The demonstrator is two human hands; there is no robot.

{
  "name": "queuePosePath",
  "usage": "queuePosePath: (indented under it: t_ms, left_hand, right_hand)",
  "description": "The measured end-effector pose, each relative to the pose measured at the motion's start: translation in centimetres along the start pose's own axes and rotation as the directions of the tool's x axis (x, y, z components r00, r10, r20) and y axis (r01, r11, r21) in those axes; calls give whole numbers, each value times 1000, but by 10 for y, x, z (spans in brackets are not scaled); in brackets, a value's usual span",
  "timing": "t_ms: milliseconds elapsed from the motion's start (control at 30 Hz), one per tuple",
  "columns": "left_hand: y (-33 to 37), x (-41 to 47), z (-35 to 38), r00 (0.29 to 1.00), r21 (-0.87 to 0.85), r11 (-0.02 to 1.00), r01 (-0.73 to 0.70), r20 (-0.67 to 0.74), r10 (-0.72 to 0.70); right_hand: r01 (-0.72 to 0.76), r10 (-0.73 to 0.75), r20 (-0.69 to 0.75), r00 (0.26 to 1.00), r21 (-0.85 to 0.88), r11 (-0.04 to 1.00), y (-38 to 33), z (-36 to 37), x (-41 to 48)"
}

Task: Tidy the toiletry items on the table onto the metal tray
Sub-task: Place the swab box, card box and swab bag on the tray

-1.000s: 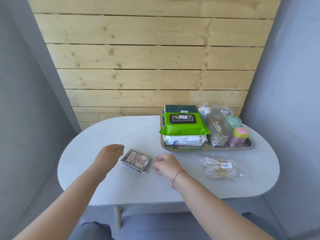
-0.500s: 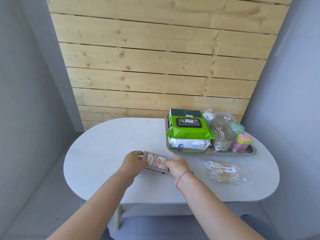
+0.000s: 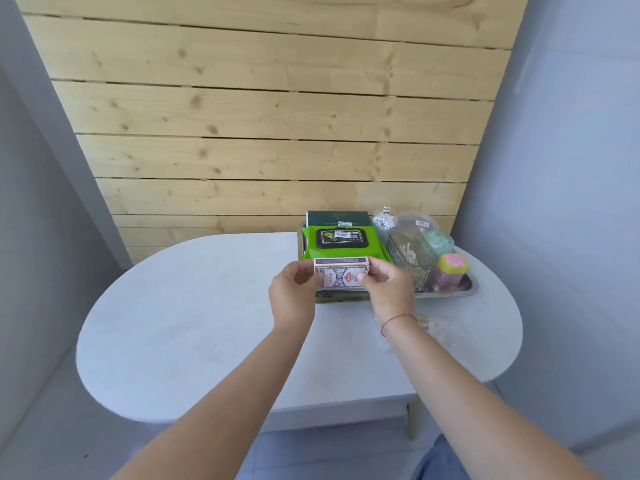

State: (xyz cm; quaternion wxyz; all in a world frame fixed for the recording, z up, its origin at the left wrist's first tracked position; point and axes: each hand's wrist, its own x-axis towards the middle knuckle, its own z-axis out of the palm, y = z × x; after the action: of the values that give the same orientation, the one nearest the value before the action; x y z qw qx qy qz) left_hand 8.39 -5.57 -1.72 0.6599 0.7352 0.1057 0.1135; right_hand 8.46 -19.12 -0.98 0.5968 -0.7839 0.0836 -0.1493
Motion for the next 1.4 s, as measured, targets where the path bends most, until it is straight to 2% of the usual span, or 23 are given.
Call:
queuePosePath:
  t_ms: [133,267,367,433,567,667,700,733,800,833,867,900,933,967,1000,1033,1067,1167,1233,1267,1333,1400]
  left_hand:
    - [-18,-1,15,998,42,998,36,-48,-34]
    - [-27,6,16,997,172,985,33,-80,-20]
    - [-29,14,11,997,285,958,29,-79,-6]
    - [-33,18,9,999,344,939,16,-54,3]
    - [-33,20,11,999,474,881,-5,-41,28]
    - [-27,3,16,987,396,917,52,-162,14]
    - [-26,-8,19,978,351,936,-1,-194,74]
    - [-26,-22,20,967,327,938,-114,-182,181]
    - [-27,-48,25,918,338,861,-381,28,396]
    - [-29,-57,29,875,346,804,-483,173,452]
    - [-30,-64,37,844,341,775,-532,294,450]
    - [-33,-67,45,845,338,790,-512,366,391]
    - [-31,-68,55,884,346,846,-406,384,267]
    - [-28,-64,63,930,359,909,-213,359,76]
    - [-25,-60,72,938,347,938,6,324,-126]
    - [-20,-56,80,907,298,935,194,309,-287]
    - [-16,-52,86,869,234,918,320,312,-383]
    - [-4,-42,98,782,3,830,558,334,-527]
    - [0,-42,98,726,-60,762,644,360,-585]
    - [0,-43,96,724,-55,764,643,369,-582]
    - [-2,-41,86,776,-15,829,559,362,-516]
    - [-3,-39,72,852,7,910,414,349,-390]
  right_hand:
    - [-55,53,-76,996,-23,998,17,1,4]
    - [-102,91,-118,989,-88,991,24,6,8]
    - [-96,85,-52,995,-268,959,20,7,14]
    - [-96,89,-38,995,-442,892,17,8,14]
    - [16,15,43,999,-645,764,17,12,10]
    - [125,-60,127,990,-601,789,15,-6,8]
    - [151,-104,116,988,-549,822,13,-22,7]
    - [174,-140,106,984,-479,860,12,-41,7]
    - [179,-140,126,982,-387,904,11,-84,7]
    - [162,-121,130,984,-388,907,14,-106,8]
    - [130,-86,122,989,-417,900,20,-125,10]
    - [77,-37,96,995,-459,885,27,-139,13]
    - [5,33,66,997,-508,861,35,-152,16]
    - [-91,133,36,990,-552,829,43,-158,18]
    - [-194,250,17,968,-581,790,49,-161,18]
    - [-295,363,8,932,-566,770,55,-161,18]
    - [-374,439,15,898,-498,782,59,-157,18]
    - [-476,504,98,858,-215,853,62,-144,15]
    - [-487,482,180,858,-16,873,59,-134,11]
    - [-482,458,215,863,74,873,59,-129,9]
    - [-450,400,258,880,180,875,54,-121,6]
    - [-407,332,291,897,256,877,49,-117,4]
